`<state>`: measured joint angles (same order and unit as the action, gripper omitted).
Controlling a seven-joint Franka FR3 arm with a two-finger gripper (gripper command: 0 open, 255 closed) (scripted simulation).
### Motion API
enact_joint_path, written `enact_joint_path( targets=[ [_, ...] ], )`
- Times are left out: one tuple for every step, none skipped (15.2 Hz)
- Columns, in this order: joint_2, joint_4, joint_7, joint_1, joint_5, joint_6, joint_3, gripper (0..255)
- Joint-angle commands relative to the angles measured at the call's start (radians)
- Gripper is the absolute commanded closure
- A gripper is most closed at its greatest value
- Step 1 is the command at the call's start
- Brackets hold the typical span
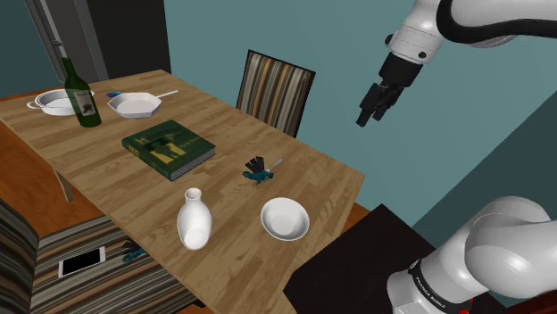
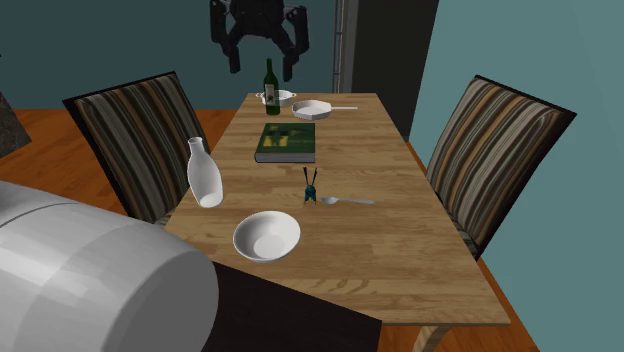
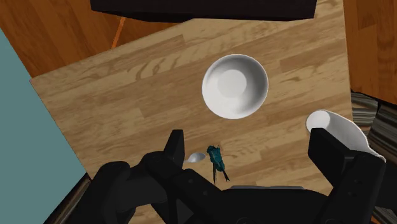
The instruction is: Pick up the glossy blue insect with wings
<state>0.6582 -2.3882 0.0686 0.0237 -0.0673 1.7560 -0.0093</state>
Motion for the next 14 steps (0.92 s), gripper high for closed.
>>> enact_joint_path(
  targets=[
    [-0.064,-0.006,0.024,0.002,0.003,0.065,-0.008,0],
    [-0.097,-0.006,0.033,0.004,0.003,0.095,-0.010,0],
    [-0.130,-0.005,0.043,0.007,0.002,0.124,-0.012,0],
    [-0.164,-0.003,0.052,0.009,0.001,0.153,-0.013,0],
    [-0.199,0.001,0.061,0.011,0.000,0.181,-0.015,0],
    [-0.235,0.007,0.070,0.014,-0.001,0.209,-0.017,0],
    [-0.271,0.013,0.079,0.016,-0.002,0.235,-0.018,0],
    [-0.308,0.022,0.088,0.018,-0.004,0.261,-0.019,0],
    [-0.345,0.031,0.097,0.020,-0.006,0.286,-0.020,0],
    [-0.383,0.042,0.106,0.023,-0.008,0.310,-0.021,0],
    [-0.421,0.054,0.115,0.025,-0.010,0.333,-0.022,0],
    [-0.459,0.067,0.124,0.027,-0.012,0.354,-0.022,0],
    [-0.498,0.082,0.133,0.028,-0.015,0.375,-0.023,0],
    [-0.537,0.098,0.142,0.030,-0.017,0.395,-0.023,0]
  ],
)
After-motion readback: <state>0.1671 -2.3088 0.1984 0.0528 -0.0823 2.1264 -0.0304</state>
